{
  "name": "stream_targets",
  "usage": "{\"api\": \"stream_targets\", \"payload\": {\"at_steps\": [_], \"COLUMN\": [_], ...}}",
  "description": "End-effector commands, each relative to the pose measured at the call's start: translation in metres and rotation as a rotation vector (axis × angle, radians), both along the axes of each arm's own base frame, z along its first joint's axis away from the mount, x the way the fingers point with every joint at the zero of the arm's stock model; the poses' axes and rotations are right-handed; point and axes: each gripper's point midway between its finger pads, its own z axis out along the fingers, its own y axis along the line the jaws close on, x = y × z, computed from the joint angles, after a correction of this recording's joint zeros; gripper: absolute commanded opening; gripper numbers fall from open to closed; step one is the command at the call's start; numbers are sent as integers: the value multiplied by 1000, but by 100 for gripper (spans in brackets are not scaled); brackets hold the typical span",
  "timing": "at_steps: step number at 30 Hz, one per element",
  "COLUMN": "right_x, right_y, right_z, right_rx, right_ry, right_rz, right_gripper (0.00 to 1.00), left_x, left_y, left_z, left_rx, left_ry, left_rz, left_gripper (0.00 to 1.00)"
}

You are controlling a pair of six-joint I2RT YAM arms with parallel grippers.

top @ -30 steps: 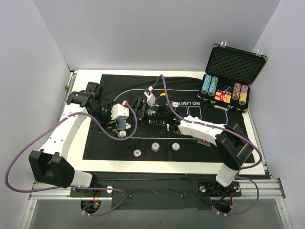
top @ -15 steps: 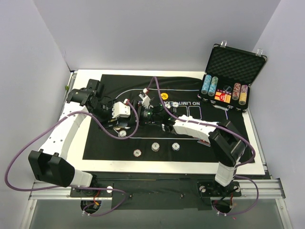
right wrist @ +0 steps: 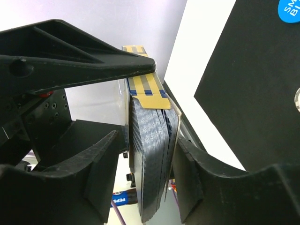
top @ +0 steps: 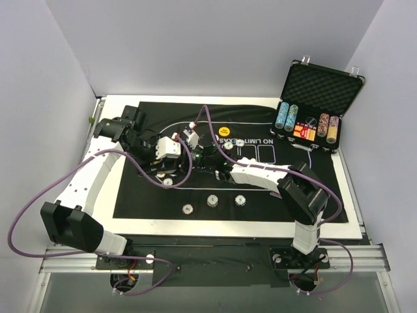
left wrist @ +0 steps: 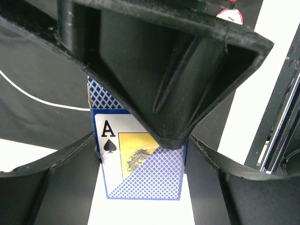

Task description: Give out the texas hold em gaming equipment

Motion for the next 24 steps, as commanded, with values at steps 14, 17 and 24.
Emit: {"api": "stream_targets", "payload": {"at_steps": [14,17,24], "right_x": [10,8,14], "right_y": [-7,-14,-28], "right_z": [58,59,66], "right_rx": [216,205,203], "right_ry": [-34,-45,-53], "right_rz": [-39,-31,-30], "right_gripper": [11,11,11], "left_x": [-16,-16,-26], "left_y": [-16,-17,-16], "left_z": [34,49,72], "left_rx": [-152,-222,-368], "left_ry": [-134,-123,15], "left_rz": [-11,34,81], "left_gripper": [86,94,95]}}
